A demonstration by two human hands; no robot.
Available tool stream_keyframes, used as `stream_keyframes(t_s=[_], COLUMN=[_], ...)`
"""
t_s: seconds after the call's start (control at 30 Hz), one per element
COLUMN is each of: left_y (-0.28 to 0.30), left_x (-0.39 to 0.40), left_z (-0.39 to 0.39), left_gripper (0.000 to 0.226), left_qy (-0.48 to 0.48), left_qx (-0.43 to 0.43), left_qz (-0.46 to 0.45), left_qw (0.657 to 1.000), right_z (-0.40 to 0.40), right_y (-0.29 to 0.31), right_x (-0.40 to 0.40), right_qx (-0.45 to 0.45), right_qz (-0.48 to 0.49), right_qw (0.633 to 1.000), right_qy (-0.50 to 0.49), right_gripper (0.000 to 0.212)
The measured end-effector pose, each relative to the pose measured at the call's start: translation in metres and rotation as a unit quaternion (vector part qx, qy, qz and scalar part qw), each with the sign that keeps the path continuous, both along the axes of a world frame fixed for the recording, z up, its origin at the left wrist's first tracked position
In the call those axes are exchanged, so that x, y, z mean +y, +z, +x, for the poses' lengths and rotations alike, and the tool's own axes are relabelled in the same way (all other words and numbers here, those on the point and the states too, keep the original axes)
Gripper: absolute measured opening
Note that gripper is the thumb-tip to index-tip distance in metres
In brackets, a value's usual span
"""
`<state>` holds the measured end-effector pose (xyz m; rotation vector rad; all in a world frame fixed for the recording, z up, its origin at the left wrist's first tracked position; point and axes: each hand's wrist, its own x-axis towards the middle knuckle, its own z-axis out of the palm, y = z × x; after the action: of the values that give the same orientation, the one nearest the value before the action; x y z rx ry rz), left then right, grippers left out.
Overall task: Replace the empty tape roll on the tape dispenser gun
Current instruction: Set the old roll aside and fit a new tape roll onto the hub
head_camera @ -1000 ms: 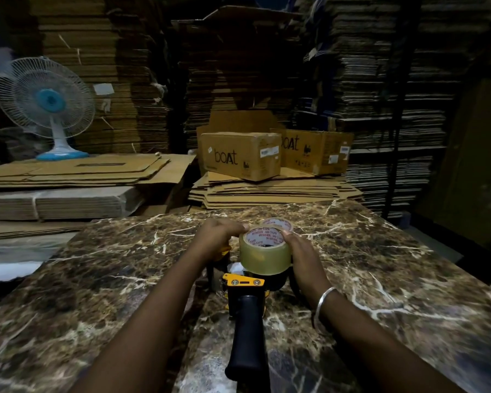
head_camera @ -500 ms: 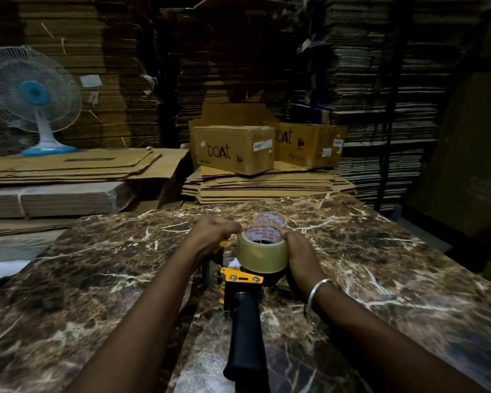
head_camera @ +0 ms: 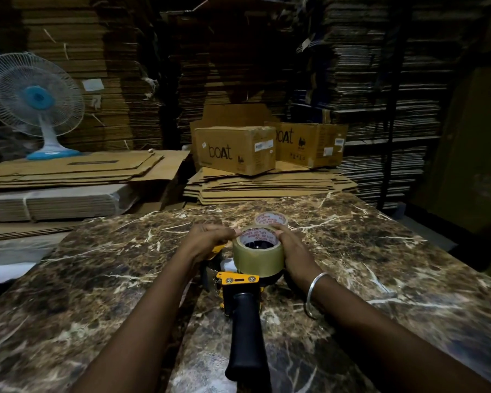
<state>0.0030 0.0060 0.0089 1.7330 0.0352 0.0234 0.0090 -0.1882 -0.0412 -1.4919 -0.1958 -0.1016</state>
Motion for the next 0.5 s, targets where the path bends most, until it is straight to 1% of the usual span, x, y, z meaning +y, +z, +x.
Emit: stream_keyframes(t_s=[0.07,0.13,0.2,0.23,0.3,0.43,0.5], left_y=[0.001,0.0,-0.003,-0.005,-0.008,-0.01,-0.011], left_x=[0.001,0.002,0.002,0.002,0.001,0.002,0.0], left_z=[-0.002,-0.002,-0.004,-0.005,-0.005,-0.004,-0.002], left_gripper=[0.02,0.018,0.005,0.004,0.014,0.02,0.026], left_qy=[0.003,0.005,0.004,0.003,0.0,0.001,-0.006], left_qx=[0.001,0.001,-0.005,-0.013,-0.022,-0.024,-0.021], left_qz=[0.0,0.011,0.041,0.049,0.053,0.041,0.023], left_qw=[1.0,1.0,0.999,0.999,0.998,0.999,0.999], right_z=[0.001,0.0,-0.003,-0.004,-0.007,-0.012,-0.015], right_y=[0.001,0.0,-0.004,-0.006,-0.007,-0.002,0.0], right_x=[-0.002,-0.004,-0.006,-0.006,-0.006,-0.005,-0.006], right_qx=[0.007,0.005,-0.004,-0.008,-0.007,-0.007,-0.002], right_qz=[-0.007,-0.03,-0.087,-0.117,-0.148,-0.185,-0.25], right_qw=[1.0,0.999,0.996,0.993,0.989,0.982,0.967], right_qy=[0.005,0.015,0.024,0.021,-0.001,-0.027,-0.04], right_gripper=[0.029,0.029,0.032,0.032,0.032,0.032,0.039])
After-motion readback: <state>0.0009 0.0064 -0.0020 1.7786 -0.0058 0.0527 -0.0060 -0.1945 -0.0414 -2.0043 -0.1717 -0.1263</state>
